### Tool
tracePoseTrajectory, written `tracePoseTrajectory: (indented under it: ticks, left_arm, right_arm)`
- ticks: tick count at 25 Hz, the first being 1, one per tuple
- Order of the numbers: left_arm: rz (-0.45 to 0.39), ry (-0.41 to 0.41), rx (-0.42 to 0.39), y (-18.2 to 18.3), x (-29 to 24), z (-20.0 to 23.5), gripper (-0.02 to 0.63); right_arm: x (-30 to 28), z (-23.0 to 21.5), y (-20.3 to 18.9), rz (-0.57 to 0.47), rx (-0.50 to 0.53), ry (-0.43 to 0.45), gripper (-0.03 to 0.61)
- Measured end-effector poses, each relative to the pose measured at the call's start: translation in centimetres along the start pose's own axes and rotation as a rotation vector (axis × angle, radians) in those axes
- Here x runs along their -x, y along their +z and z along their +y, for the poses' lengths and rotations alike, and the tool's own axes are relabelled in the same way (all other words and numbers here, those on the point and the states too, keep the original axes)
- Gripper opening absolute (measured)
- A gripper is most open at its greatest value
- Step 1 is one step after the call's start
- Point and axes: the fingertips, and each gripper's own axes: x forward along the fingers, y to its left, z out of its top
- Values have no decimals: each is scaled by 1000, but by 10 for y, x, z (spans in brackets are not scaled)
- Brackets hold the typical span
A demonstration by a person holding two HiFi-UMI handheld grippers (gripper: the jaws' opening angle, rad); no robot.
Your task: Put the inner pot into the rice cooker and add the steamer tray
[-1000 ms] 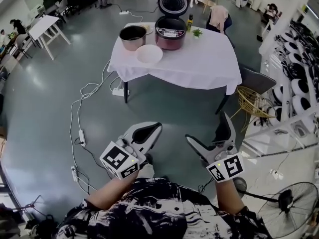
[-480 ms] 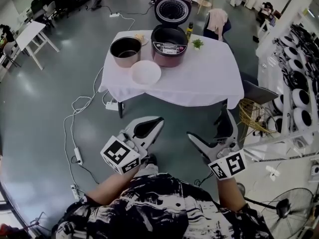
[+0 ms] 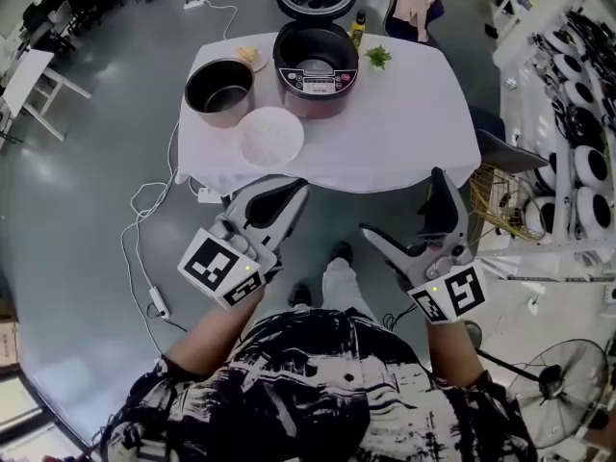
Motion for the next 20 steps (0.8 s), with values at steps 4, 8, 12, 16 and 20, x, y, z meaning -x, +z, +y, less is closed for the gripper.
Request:
tracePoseTrajectory:
  ticks: [4, 8, 12, 16, 20]
  left_arm:
    - [3, 37, -14, 4, -31, 31, 5]
    - [-3, 99, -38, 13, -70, 65, 5]
    - [-20, 156, -49, 28, -119, 97, 5]
    - [-22, 217, -62, 34, -153, 124, 5]
    - [0, 274, -58, 35, -161, 152, 5]
  right_arm:
    - [-29, -37, -9, -10, -10, 24, 552]
    - [-64, -82, -17, -17, -23, 81, 552]
    - [-103, -125, -19, -13, -23, 153, 552]
    - [-138, -157, -26, -1, -27, 248, 552]
    - [-172, -175, -29, -1, -41, 294, 551]
